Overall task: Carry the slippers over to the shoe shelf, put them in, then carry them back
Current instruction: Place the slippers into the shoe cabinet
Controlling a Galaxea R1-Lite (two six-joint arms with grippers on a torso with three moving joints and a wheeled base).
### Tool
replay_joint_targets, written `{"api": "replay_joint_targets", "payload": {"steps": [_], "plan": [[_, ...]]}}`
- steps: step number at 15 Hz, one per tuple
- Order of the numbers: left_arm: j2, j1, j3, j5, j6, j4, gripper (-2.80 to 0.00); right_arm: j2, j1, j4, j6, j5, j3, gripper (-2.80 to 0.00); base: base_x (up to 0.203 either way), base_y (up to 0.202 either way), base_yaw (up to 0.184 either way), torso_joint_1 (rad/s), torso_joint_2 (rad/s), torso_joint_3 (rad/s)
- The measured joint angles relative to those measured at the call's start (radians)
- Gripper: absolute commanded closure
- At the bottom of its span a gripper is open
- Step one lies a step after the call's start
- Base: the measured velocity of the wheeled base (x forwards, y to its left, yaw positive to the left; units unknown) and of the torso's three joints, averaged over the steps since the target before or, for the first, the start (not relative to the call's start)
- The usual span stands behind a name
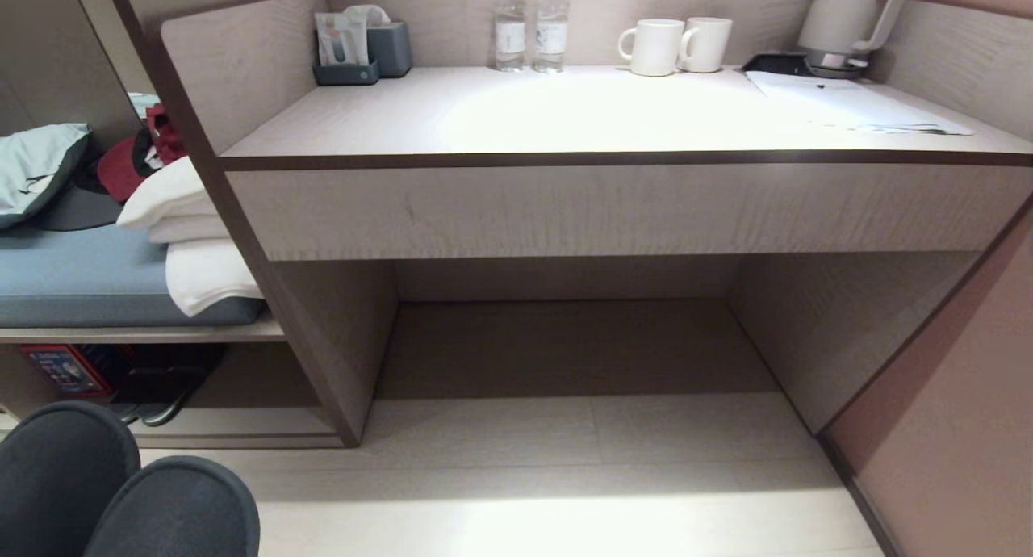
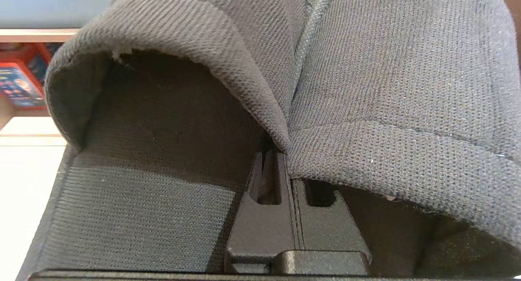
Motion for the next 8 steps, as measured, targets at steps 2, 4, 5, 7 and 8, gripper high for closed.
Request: {"api": "replay_joint_targets", "payload": {"steps": [2,4,5,7,8], "plan": [[0.0,0.0,0.0,0.0,0.0,0.0,0.0,0.0,0.0,-0.001,0.0,0.0,0.0,0.0,0.0,0.195,-0.002,0.001,0.0,0.001],[0.0,0.0,0.0,0.001,0.0,0.0,0.0,0.0,0.0,-0.001,0.0,0.0,0.0,0.0,0.0,0.194,-0.002,0.0,0.0,0.001],[0.0,0.0,0.0,0.0,0.0,0.0,0.0,0.0,0.0,-0.001,0.0,0.0,0.0,0.0,0.0,0.19,0.001,0.002,0.0,0.002],[0.0,0.0,0.0,0.0,0.0,0.0,0.0,0.0,0.0,-0.001,0.0,0.0,0.0,0.0,0.0,0.193,-0.001,-0.001,0.0,-0.002],[0.0,0.0,0.0,0.0,0.0,0.0,0.0,0.0,0.0,-0.001,0.0,0.0,0.0,0.0,0.0,0.198,-0.003,0.001,0.0,0.001]]}}
